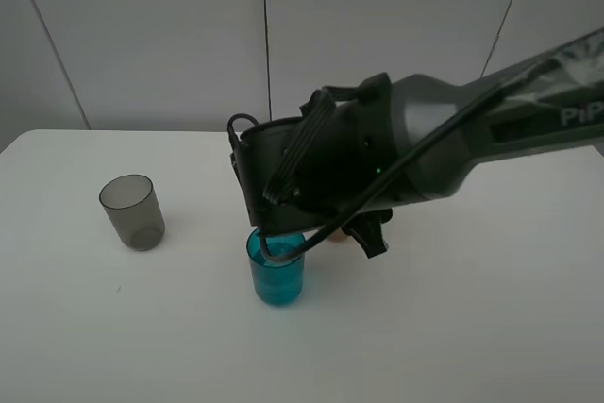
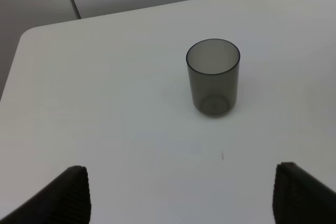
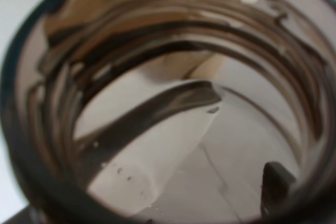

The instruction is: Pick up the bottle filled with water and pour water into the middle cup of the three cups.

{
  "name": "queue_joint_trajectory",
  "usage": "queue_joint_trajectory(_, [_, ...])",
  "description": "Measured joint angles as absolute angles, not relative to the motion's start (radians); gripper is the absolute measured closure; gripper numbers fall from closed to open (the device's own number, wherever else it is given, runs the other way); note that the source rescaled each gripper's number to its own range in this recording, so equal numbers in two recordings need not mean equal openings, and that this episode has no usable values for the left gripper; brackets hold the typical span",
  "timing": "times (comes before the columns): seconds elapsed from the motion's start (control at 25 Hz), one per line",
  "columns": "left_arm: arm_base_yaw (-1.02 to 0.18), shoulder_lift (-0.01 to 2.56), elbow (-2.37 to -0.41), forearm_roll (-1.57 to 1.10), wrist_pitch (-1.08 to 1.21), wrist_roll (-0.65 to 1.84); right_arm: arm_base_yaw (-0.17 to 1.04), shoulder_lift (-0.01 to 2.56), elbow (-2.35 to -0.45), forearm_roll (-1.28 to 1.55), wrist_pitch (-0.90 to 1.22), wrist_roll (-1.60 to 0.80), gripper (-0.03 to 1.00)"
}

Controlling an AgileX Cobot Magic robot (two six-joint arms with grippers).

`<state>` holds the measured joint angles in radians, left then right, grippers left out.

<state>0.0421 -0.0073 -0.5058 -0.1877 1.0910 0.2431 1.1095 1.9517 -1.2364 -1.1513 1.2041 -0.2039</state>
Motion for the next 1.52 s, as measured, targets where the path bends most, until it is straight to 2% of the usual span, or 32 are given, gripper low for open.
queue_joint_trajectory(0.52, [0.042, -0.007, -0.506, -0.188, 1.091, 0.243, 1.109, 1.907, -1.236, -1.06, 1.207, -0.029, 0.96])
queue_joint_trajectory(1.04, [0.042, -0.007, -0.506, -0.188, 1.091, 0.243, 1.103, 1.742, -1.236, -0.934, 1.173, 0.273, 0.96])
queue_joint_trajectory(1.52, [0.042, -0.007, -0.506, -0.188, 1.091, 0.243, 0.94, 1.557, -1.236, -0.713, 0.978, 0.362, 0.96])
